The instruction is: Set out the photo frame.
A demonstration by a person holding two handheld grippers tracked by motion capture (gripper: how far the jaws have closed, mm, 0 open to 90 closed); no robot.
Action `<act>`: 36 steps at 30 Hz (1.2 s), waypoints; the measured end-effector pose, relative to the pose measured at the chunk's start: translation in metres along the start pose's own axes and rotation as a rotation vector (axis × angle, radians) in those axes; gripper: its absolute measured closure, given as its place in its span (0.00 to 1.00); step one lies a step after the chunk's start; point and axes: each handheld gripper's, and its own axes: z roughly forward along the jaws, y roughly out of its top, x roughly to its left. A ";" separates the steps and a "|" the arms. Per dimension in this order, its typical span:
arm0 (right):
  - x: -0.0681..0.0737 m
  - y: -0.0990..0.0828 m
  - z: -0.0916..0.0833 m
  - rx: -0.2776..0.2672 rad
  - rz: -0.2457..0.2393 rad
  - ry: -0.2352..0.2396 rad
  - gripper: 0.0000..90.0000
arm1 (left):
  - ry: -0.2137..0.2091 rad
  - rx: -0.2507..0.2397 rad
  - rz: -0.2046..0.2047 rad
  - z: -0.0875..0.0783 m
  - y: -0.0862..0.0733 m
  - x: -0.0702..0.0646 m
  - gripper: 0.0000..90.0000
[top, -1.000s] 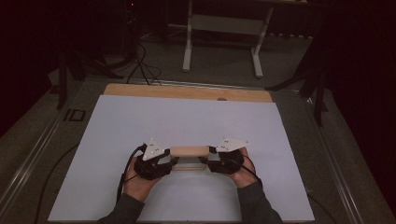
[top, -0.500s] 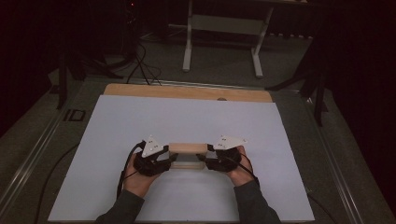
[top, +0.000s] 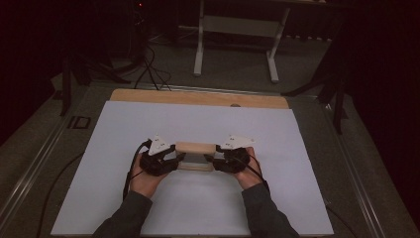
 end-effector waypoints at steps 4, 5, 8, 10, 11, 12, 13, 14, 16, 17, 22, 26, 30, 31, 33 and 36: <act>-0.006 0.006 0.005 -0.002 0.006 -0.016 0.59 | 0.042 -0.002 -0.007 0.005 0.005 0.006 0.60; -0.006 0.007 0.006 -0.001 0.009 -0.018 0.61 | 0.074 0.000 -0.015 0.006 0.006 0.007 0.69; -0.006 0.010 0.009 -0.008 0.005 0.000 0.61 | 0.057 -0.008 -0.023 0.011 0.006 0.013 0.72; -0.004 0.012 0.014 0.006 -0.012 0.001 0.60 | 0.055 -0.011 -0.020 0.012 0.006 0.013 0.71; -0.003 0.012 0.015 0.007 -0.020 -0.003 0.60 | 0.054 -0.014 -0.023 0.013 0.006 0.013 0.71; -0.003 0.013 0.016 0.010 -0.023 -0.005 0.59 | 0.052 -0.013 -0.027 0.013 0.006 0.013 0.70; -0.004 0.012 0.017 0.006 -0.019 -0.009 0.59 | 0.047 -0.015 -0.031 0.014 0.006 0.014 0.70; -0.004 0.012 0.017 0.006 -0.019 -0.009 0.59 | 0.047 -0.015 -0.031 0.014 0.006 0.014 0.70; -0.008 0.010 0.016 0.009 -0.012 -0.001 0.59 | 0.024 -0.018 -0.042 0.016 0.006 0.015 0.70; -0.008 0.010 0.016 0.013 -0.014 0.000 0.59 | 0.019 -0.016 -0.039 0.017 0.005 0.015 0.69; -0.008 0.007 0.011 0.014 -0.028 0.002 0.60 | -0.033 -0.030 -0.030 0.024 0.004 0.021 0.55; -0.007 0.006 0.009 0.012 -0.046 -0.010 0.59 | -0.074 -0.044 -0.018 0.028 0.006 0.028 0.48; -0.006 0.004 0.003 0.001 -0.048 -0.023 0.58 | -0.107 -0.062 -0.018 0.031 0.005 0.034 0.47; -0.006 0.003 0.001 -0.005 -0.045 -0.027 0.59 | -0.115 -0.067 -0.019 0.032 0.005 0.035 0.47; -0.007 0.002 -0.004 -0.015 -0.042 -0.034 0.59 | -0.123 -0.072 -0.019 0.033 0.004 0.037 0.47; -0.007 0.002 -0.005 -0.013 -0.047 -0.028 0.59 | -0.148 -0.072 -0.016 0.036 0.004 0.040 0.46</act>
